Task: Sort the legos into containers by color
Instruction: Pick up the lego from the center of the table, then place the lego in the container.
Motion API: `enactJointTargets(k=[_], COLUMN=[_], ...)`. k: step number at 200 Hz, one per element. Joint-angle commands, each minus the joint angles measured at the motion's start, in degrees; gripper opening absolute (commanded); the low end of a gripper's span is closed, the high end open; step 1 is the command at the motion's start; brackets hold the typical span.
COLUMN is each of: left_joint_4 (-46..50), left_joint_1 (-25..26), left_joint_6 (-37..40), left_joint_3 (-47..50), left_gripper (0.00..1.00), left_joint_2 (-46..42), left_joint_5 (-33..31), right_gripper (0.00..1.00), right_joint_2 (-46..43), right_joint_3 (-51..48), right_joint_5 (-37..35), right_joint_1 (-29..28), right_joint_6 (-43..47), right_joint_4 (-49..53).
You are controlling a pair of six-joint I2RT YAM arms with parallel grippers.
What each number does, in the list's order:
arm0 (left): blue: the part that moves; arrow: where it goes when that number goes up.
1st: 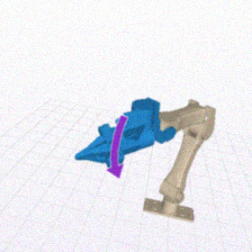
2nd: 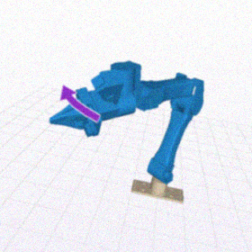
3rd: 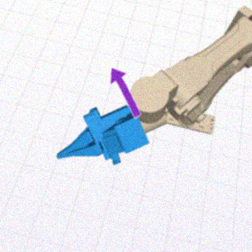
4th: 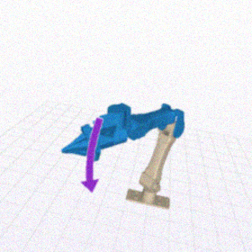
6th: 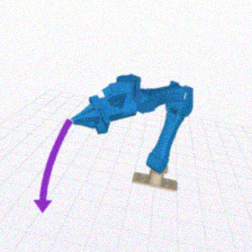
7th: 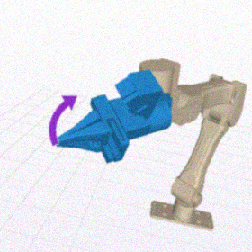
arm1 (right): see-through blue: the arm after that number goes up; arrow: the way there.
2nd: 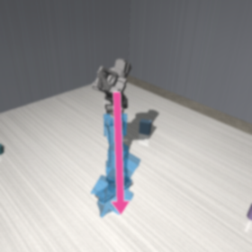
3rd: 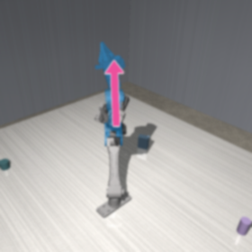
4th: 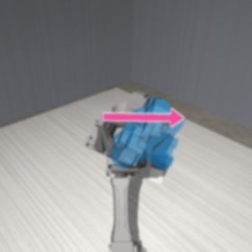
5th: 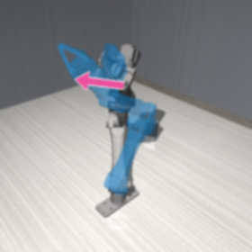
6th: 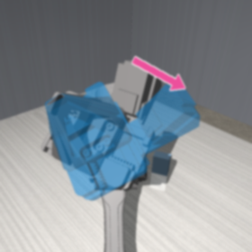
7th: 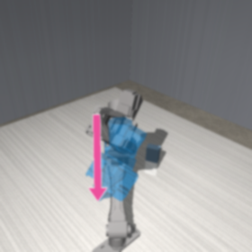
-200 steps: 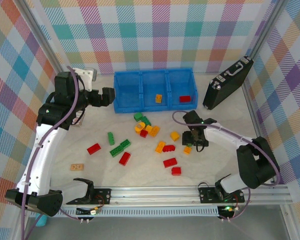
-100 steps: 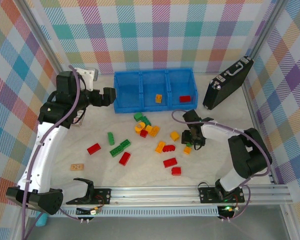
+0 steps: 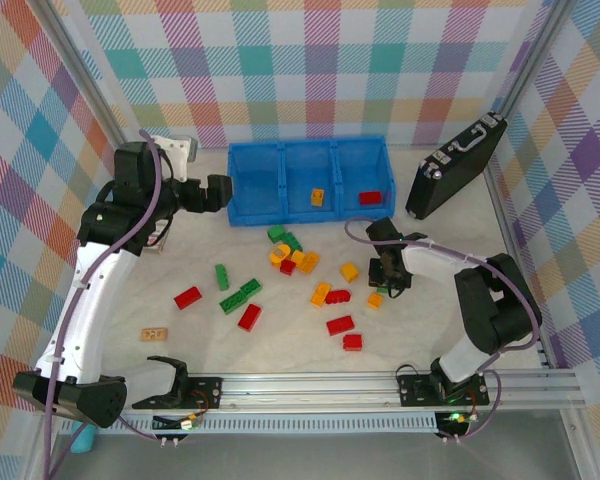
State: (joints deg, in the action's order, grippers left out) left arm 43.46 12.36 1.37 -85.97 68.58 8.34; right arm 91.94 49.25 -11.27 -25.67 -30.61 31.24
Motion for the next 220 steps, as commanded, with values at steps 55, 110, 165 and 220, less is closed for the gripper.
enactJointTargets(k=[55,110,165,220], left_joint_4=[-0.3,0.0,-0.1,-0.4], left_joint_1=[0.7,0.7,0.7,0.7], left_joint_6=[0.8,1.1,1.5,1.5], left_joint_3=[0.3,0.1,0.5,0.8], left_gripper=[1.0,1.0,1.0,1.0], left_joint_2=[-2.5,-2.9,-4.1,-4.2], left_joint_5=[-0.8,-1.9,-3.4,-3.5], right_gripper=[0.36,0.35,0.34,0.35], right_joint_2=[-5.4,-8.3,3.5,21.2], right_joint_3=[0.5,14.3,36.7,55.8], right_joint_5=[-1.0,-2.0,1.0,11.6], right_joint_1=[0.1,-0.1,-2.7,-6.7], right_joint_6=[-2.3,4.6,17.6,23.0], right_joint_4=[3.8,4.6,-5.5,-19.5])
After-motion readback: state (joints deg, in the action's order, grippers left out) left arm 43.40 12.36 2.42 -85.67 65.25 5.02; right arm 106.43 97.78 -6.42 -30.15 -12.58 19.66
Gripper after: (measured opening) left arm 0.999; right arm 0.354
